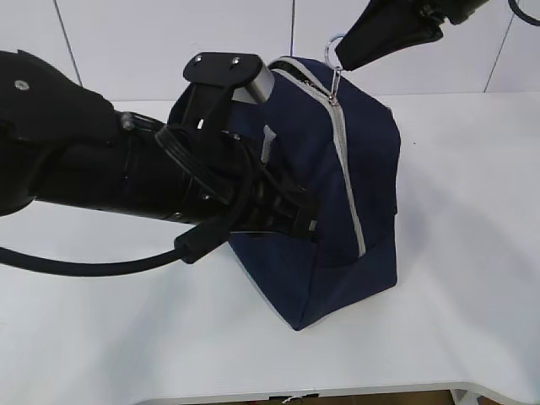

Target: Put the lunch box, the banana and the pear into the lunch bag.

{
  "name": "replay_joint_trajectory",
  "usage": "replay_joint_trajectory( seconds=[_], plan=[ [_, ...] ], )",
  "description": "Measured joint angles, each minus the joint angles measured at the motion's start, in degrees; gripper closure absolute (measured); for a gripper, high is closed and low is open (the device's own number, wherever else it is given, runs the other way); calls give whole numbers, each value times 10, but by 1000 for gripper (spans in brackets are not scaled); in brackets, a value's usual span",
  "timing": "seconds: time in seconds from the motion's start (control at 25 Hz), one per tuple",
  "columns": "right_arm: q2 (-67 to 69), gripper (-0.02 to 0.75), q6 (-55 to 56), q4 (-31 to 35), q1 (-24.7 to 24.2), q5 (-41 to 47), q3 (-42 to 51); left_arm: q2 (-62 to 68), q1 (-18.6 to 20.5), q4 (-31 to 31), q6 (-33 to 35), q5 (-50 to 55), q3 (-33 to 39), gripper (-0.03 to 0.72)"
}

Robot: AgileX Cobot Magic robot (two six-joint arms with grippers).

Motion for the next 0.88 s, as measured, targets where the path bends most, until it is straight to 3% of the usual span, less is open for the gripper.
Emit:
replay_joint_trajectory(
  seconds=[0.88],
  plan=[
    [201, 720, 80, 14, 16, -25, -253, 5, 0, 4, 0, 11, 0, 703]
  ],
)
